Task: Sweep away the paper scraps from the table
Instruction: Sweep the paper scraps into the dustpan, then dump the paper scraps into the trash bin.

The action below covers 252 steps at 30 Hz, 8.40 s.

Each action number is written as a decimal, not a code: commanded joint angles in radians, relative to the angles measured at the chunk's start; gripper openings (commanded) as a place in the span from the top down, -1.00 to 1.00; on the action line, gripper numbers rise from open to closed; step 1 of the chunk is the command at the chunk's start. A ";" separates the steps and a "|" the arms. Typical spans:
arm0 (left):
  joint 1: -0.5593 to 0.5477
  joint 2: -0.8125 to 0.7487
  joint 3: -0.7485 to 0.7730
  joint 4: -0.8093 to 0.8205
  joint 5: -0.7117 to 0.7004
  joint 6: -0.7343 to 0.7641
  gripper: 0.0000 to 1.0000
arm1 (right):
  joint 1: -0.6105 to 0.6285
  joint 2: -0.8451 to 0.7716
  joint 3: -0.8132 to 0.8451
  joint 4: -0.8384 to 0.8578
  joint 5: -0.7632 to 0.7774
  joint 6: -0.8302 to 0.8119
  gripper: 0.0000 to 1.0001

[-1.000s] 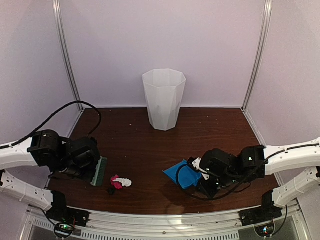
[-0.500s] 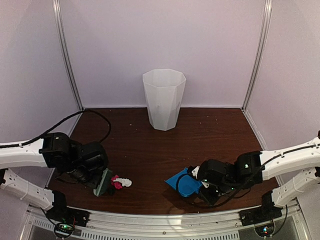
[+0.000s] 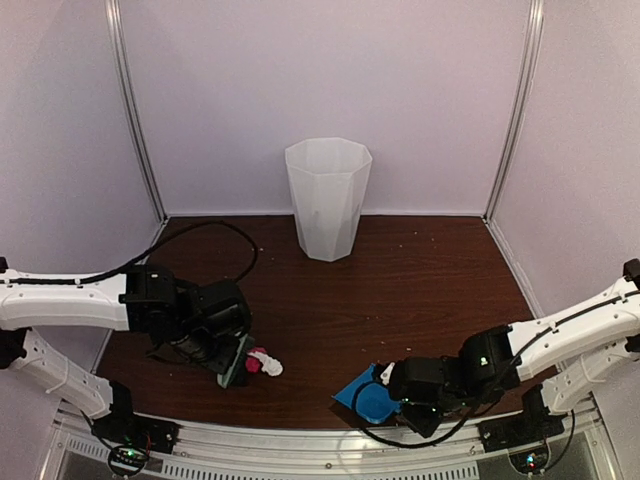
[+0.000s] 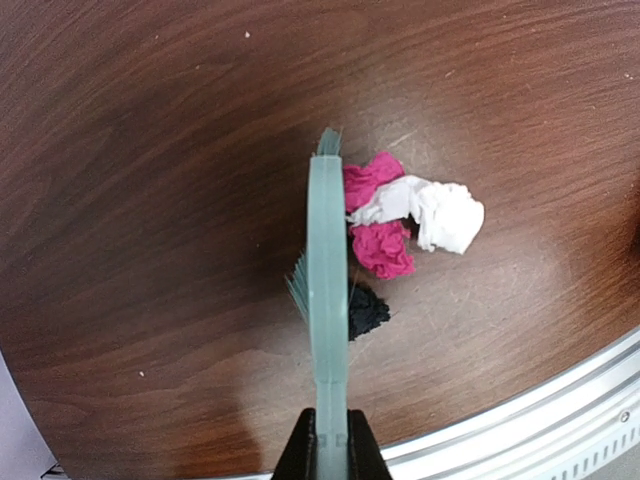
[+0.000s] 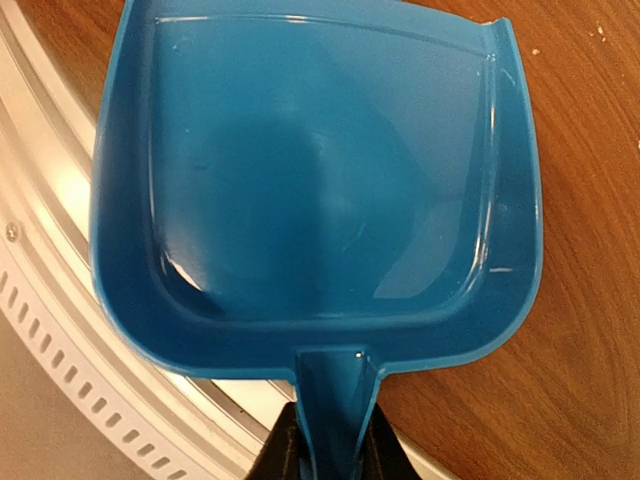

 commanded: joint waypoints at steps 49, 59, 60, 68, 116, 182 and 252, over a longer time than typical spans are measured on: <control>-0.012 0.313 0.239 0.298 0.090 0.304 1.00 | -0.068 0.450 0.384 -0.153 0.073 -0.242 1.00; -0.031 0.297 0.245 0.312 0.106 0.298 1.00 | -0.079 0.477 0.405 -0.131 0.088 -0.256 1.00; -0.034 0.296 0.245 0.313 0.107 0.297 1.00 | -0.081 0.476 0.402 -0.125 0.092 -0.255 1.00; -0.059 0.275 0.249 0.321 0.112 0.283 1.00 | -0.094 0.473 0.367 -0.064 0.117 -0.250 1.00; -0.079 0.091 0.228 0.421 -0.015 0.300 1.00 | -0.094 0.286 0.141 0.305 0.164 -0.156 1.00; 0.034 0.198 0.204 0.543 0.045 0.460 1.00 | -0.240 0.321 0.139 0.351 0.164 -0.244 1.00; 0.079 -0.244 -0.233 0.439 -0.403 0.157 0.99 | -0.347 0.474 1.072 -0.095 0.207 -0.335 1.00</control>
